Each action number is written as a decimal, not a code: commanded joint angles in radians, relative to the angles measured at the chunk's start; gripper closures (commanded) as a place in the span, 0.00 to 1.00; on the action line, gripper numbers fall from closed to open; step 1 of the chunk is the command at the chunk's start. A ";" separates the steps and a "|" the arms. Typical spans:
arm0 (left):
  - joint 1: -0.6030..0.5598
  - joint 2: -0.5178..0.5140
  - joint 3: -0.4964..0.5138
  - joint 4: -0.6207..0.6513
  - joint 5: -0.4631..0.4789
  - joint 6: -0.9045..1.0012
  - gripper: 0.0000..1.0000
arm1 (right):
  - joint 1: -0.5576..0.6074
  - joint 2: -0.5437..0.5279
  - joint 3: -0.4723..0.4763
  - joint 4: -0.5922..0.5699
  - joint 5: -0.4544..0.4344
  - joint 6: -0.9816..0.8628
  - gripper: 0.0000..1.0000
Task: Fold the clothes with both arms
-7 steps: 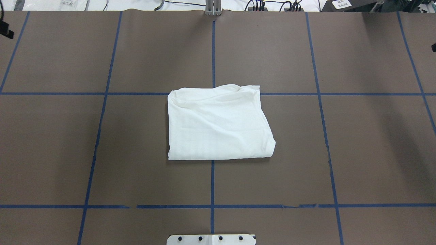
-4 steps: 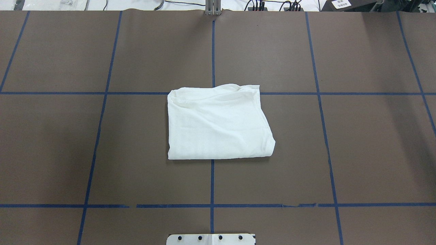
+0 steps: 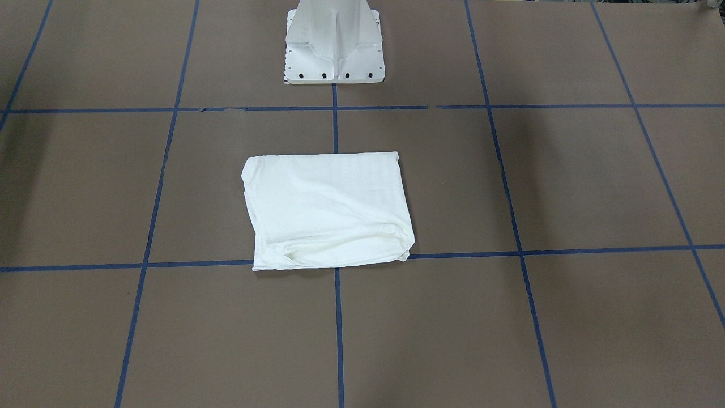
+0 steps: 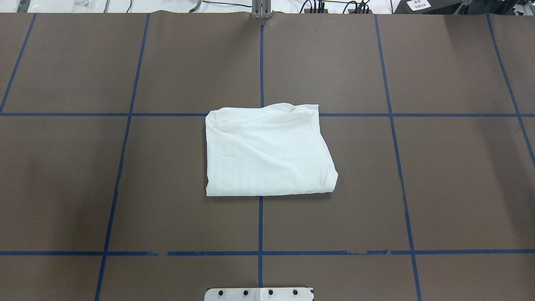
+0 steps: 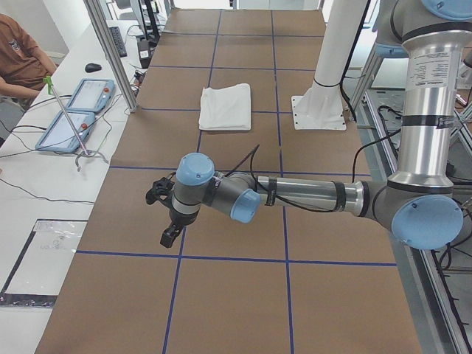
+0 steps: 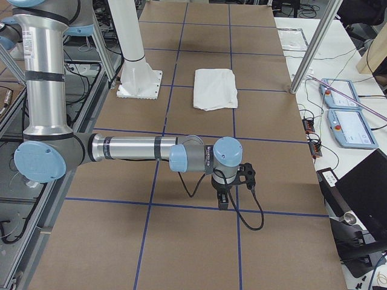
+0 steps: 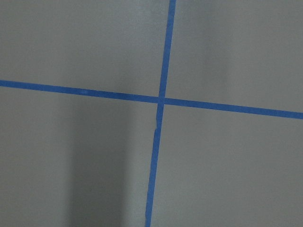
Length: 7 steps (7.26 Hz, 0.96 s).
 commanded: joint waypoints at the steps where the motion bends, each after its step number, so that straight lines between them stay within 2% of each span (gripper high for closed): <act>1: 0.000 -0.010 -0.008 0.156 -0.006 -0.009 0.00 | -0.001 -0.002 0.018 -0.007 0.014 0.023 0.00; 3: 0.001 -0.038 -0.002 0.311 -0.012 -0.012 0.00 | -0.001 -0.036 0.077 -0.007 0.017 0.152 0.00; 5: 0.001 -0.026 0.024 0.318 -0.099 -0.010 0.00 | -0.001 -0.051 0.142 -0.069 0.018 0.155 0.00; 7: 0.001 -0.020 0.022 0.318 -0.118 -0.010 0.00 | -0.001 -0.062 0.142 -0.071 0.015 0.154 0.00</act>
